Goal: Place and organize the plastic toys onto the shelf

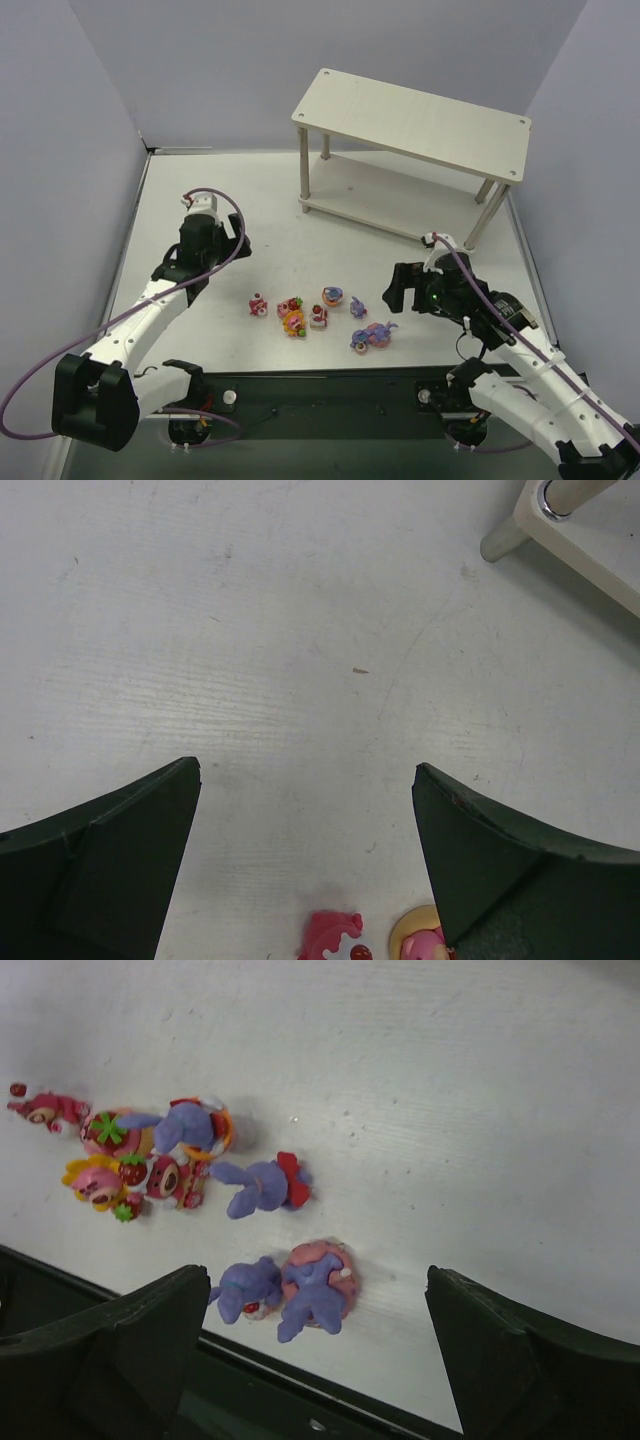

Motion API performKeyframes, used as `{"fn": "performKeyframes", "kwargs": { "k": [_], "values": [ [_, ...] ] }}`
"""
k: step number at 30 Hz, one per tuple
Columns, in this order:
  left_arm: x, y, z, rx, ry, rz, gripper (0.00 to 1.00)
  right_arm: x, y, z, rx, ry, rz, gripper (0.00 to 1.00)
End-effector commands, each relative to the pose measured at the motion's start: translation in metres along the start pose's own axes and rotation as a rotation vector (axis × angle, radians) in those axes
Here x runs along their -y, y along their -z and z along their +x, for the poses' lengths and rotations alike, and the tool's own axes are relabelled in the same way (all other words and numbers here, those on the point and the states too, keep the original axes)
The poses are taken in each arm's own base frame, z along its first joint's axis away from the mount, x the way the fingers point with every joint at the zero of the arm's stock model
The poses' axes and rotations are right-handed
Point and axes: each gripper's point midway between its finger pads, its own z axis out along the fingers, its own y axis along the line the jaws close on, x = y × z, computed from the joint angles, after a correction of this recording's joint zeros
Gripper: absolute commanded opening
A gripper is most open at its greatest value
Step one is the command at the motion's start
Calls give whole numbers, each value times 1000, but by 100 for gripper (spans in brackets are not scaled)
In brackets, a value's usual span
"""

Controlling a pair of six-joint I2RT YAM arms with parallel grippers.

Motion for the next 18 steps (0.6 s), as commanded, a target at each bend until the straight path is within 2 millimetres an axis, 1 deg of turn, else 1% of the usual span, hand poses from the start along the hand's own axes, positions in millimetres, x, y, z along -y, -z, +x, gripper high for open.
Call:
{"fn": "performKeyframes", "kwargs": {
  "k": [1, 4, 5, 6, 7, 10, 11, 12, 14, 15, 18],
  "values": [
    [10, -2, -7, 25, -14, 60, 97, -10, -5, 32, -80, 87, -18, 94],
    [11, -3, -5, 20, -14, 73, 97, -16, -6, 52, -135, 124, -15, 94],
    [12, -4, -4, 19, -14, 77, 97, -13, -6, 60, -161, 130, 0, 94],
    [13, -4, -4, 18, -14, 82, 97, -11, -7, 63, -157, 130, 22, 94],
    [12, -5, -2, 12, -14, 80, 97, -13, -6, 67, -157, 149, 20, 94],
    [13, -8, 1, 0, -15, 84, 97, -14, -5, 81, -162, 123, 18, 94],
    [14, -9, 1, -2, -15, 85, 97, -15, -3, 81, -151, 100, 15, 94],
    [13, -9, 2, -3, -13, 85, 97, -13, -4, 87, -162, 95, 16, 93],
    [14, -11, 3, -10, -12, 88, 97, -16, -3, 92, -175, 84, -11, 89],
    [15, -11, 3, -13, -11, 90, 97, -15, -4, 97, -187, 70, -6, 85],
    [18, -13, 3, -19, -12, 101, 97, -14, -6, 107, -218, 49, -3, 79]
  ]
}}
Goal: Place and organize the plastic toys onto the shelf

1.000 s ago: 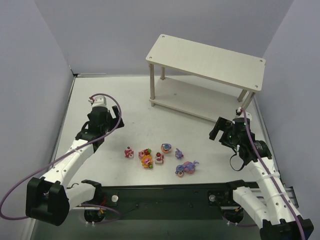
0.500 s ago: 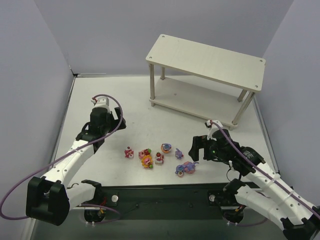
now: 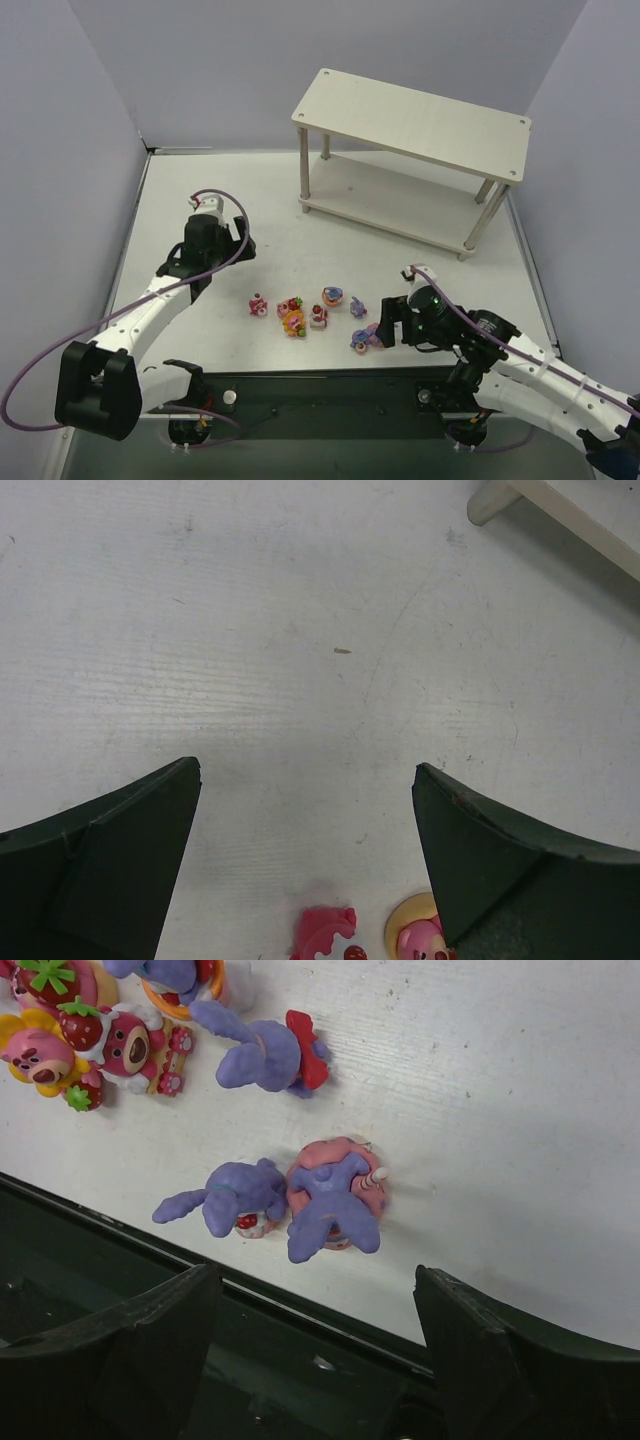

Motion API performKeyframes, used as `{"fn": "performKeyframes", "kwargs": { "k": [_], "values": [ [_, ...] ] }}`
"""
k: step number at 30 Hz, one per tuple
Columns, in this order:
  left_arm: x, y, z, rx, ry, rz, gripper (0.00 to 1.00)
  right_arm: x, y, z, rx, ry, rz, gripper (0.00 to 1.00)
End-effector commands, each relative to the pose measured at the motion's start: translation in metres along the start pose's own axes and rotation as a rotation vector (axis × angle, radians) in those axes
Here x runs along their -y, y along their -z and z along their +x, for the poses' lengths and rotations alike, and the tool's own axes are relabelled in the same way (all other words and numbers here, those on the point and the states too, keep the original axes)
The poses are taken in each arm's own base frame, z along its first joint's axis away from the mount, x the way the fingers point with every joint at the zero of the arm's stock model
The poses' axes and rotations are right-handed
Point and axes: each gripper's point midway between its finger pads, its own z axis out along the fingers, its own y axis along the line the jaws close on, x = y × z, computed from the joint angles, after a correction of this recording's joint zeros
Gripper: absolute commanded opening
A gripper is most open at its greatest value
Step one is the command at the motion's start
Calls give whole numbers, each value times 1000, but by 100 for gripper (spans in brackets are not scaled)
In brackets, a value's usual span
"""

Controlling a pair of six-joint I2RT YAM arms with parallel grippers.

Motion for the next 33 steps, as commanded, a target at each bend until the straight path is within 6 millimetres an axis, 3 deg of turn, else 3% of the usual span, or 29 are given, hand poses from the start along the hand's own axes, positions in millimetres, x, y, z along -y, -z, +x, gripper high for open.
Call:
{"fn": "performKeyframes", "kwargs": {
  "k": [1, 10, 19, 33],
  "values": [
    [10, -3, -14, 38, -2, 47, 97, 7, -5, 20, -50, -55, 40, 77],
    [12, -5, -16, 32, -13, 47, 97, 21, -26, 27, 2, -101, 117, 66],
    [11, -7, -14, 24, -16, 45, 97, 16, -47, 19, 63, -54, 116, 61],
    [9, -7, -12, 25, -16, 40, 97, 14, -56, 23, 61, 4, 147, 52]
  ]
}}
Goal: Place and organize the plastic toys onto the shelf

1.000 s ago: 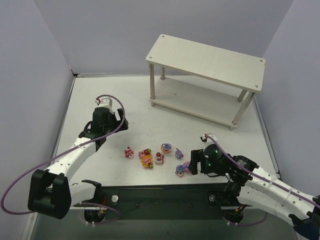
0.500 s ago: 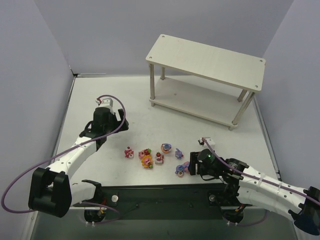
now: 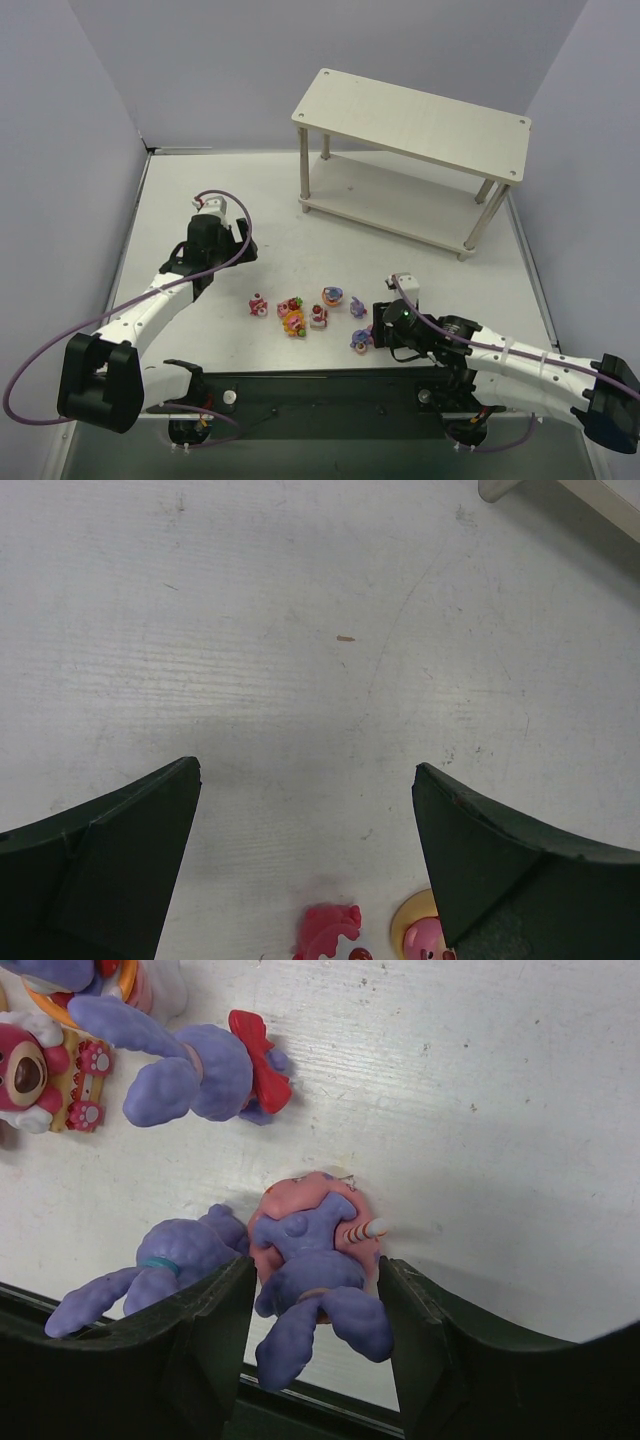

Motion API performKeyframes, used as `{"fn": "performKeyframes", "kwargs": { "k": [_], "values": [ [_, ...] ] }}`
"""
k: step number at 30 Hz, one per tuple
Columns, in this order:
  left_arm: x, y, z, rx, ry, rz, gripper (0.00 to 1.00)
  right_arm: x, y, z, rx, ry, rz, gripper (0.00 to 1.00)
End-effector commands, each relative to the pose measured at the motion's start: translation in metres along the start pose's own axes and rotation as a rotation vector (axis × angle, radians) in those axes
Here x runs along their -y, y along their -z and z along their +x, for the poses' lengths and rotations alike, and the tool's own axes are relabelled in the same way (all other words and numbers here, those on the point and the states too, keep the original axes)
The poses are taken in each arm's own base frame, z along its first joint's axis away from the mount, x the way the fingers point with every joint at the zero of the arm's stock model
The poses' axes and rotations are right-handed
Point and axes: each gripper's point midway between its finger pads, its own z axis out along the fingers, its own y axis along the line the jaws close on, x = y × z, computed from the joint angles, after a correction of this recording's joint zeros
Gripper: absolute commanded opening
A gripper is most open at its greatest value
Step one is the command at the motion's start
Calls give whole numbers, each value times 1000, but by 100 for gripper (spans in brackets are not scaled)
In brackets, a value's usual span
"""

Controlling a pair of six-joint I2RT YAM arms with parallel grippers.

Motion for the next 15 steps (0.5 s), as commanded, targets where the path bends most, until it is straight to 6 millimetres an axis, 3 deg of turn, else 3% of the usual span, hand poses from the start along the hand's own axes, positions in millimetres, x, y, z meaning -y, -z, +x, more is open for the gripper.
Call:
{"fn": "performKeyframes", "kwargs": {
  "k": [1, 5, 8, 14, 15],
  "values": [
    [10, 2, -23, 69, -6, 36, 97, 5, -3, 0, 15, 22, 38, 52],
    [9, 2, -23, 75, -4, 39, 97, 4, -3, 4, 1, 27, 46, 52],
    [9, 2, -22, 77, -4, 40, 97, 3, -2, 5, 2, 35, 54, 46],
    [9, 3, -23, 84, -5, 39, 97, 6, 1, 2, 17, 44, 88, 26],
    [9, 3, -22, 84, -5, 39, 97, 7, 2, 2, 13, 50, 97, 16]
  ]
}}
